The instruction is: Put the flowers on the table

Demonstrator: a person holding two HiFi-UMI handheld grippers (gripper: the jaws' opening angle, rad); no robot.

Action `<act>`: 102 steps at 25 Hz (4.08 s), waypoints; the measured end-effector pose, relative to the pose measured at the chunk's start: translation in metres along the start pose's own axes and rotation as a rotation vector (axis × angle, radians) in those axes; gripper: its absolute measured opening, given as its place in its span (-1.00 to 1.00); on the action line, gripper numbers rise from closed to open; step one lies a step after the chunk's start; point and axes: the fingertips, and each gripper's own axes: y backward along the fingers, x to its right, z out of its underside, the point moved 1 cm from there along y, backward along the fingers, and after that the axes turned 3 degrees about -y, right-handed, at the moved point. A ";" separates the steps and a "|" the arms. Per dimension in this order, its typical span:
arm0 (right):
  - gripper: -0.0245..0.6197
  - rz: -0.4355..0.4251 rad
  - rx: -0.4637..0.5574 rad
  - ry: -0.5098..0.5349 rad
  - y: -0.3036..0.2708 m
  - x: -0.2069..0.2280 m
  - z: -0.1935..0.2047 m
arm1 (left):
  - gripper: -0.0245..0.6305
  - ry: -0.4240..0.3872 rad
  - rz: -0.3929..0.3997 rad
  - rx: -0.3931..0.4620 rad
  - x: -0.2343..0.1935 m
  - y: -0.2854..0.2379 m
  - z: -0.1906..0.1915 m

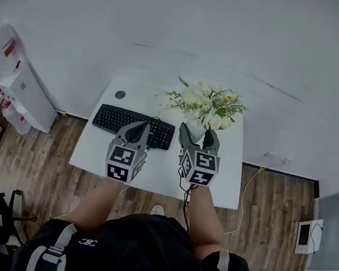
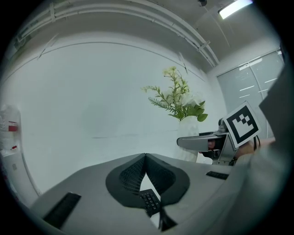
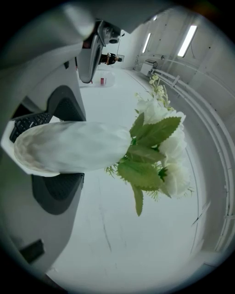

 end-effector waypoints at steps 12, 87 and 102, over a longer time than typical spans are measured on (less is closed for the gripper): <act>0.17 -0.004 -0.029 -0.016 -0.162 0.036 0.028 | -0.92 0.020 0.019 -0.079 -0.072 -0.101 0.022; -0.92 0.136 0.080 -0.006 -0.116 0.048 -0.015 | -0.92 0.071 0.100 0.002 -0.068 -0.157 -0.003; -0.92 0.112 0.070 -0.029 -0.123 0.043 -0.010 | -0.92 0.061 0.095 -0.006 -0.072 -0.157 -0.003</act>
